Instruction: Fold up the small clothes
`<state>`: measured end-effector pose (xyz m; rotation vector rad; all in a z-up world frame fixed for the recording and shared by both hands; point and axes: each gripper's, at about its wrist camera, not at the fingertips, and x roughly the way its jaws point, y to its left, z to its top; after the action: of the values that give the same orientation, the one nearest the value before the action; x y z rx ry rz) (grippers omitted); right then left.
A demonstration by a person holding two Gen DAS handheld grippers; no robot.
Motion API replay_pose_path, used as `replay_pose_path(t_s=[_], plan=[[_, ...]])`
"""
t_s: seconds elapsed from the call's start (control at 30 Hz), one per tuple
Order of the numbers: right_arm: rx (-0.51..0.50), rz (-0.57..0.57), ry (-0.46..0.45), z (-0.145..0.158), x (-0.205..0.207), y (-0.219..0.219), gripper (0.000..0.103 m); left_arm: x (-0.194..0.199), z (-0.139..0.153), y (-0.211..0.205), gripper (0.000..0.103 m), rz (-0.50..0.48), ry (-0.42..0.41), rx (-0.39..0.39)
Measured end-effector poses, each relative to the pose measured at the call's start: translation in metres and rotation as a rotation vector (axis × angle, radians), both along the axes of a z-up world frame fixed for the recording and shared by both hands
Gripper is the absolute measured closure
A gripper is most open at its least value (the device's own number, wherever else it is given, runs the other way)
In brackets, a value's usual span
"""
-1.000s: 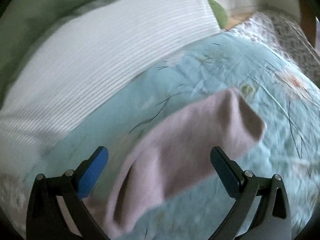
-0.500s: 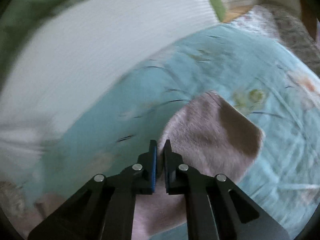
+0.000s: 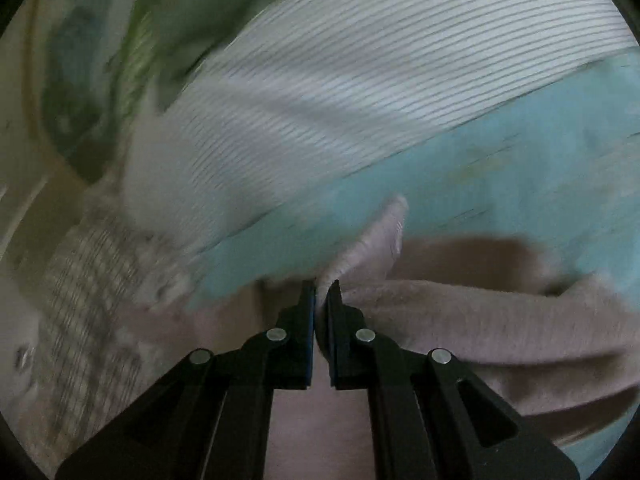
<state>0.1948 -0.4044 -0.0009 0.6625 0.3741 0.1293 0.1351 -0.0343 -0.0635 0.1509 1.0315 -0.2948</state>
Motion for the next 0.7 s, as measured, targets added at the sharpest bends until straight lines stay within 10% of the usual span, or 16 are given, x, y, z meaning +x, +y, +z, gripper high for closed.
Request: replay_pose_path(t_s=[0.47, 0.6, 0.7], plan=[[-0.145, 0.404, 0.138, -0.047, 0.058, 0.187, 0.093, 0.022, -0.011, 0.083, 0.005, 0.191, 0.07, -0.192], [-0.117, 0.444, 0.225, -0.076, 0.048, 0.184, 0.041, 0.037, -0.013, 0.101, 0.005, 0.222, 0.097, -0.272], [-0.086, 0.441, 0.215, -0.081, 0.034, 0.178, 0.038, 0.058, -0.008, 0.104, 0.005, 0.214, 0.105, -0.322]])
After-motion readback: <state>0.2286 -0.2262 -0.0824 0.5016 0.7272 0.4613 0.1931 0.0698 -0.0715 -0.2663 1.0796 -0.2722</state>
